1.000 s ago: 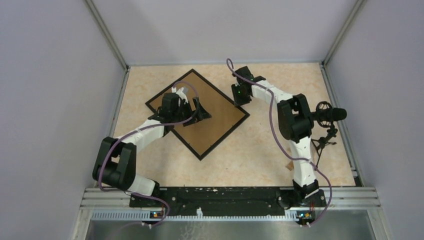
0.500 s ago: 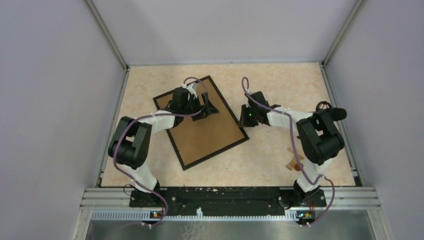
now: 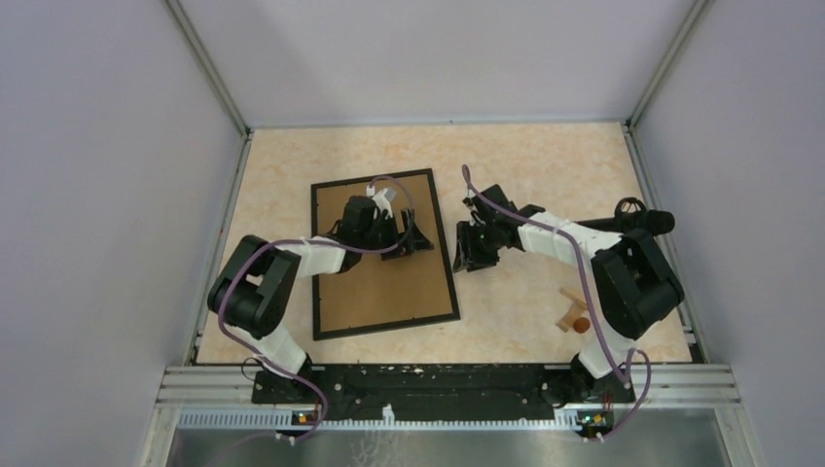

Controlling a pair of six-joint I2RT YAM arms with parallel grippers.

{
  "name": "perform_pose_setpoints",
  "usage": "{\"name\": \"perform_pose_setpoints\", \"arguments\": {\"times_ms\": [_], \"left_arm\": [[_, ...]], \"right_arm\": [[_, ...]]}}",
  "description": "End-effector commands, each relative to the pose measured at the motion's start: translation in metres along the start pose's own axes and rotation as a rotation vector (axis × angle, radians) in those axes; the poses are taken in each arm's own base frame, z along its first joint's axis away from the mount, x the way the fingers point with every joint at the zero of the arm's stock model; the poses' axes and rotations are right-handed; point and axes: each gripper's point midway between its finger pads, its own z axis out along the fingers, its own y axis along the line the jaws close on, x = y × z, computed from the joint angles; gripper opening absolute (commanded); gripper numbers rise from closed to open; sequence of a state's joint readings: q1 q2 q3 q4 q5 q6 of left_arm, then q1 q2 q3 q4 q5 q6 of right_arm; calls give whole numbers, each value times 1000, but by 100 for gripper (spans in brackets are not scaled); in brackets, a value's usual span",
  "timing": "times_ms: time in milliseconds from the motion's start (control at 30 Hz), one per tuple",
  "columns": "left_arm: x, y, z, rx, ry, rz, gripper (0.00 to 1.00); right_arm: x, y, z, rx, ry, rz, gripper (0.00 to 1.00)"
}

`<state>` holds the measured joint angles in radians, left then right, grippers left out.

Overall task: Put the photo into the frame
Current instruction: Adjust the photo frame at the center of the board.

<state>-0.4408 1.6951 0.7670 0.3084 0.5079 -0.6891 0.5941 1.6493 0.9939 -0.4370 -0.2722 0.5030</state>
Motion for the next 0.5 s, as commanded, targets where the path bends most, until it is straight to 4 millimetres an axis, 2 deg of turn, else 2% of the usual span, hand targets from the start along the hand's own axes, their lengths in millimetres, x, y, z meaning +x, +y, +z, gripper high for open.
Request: {"name": "perform_pose_setpoints", "arguments": {"times_ms": [0,67,133,467], "left_arm": [[12,13,-12,-46,-23,1,87],[16,30,-15,-114,-39,-36,87],[19,37,-18,-139,-34,-78,87],[21,45,-14,-143,-23,-120,85]], "right_arm": [[-23,4,-1,-7,13,-73,39],[-23,6,7,-24,36,-72,37],[-21,6,14,-34,54,-68,35],[-12,2,36,-43,101,-81,32]]}}
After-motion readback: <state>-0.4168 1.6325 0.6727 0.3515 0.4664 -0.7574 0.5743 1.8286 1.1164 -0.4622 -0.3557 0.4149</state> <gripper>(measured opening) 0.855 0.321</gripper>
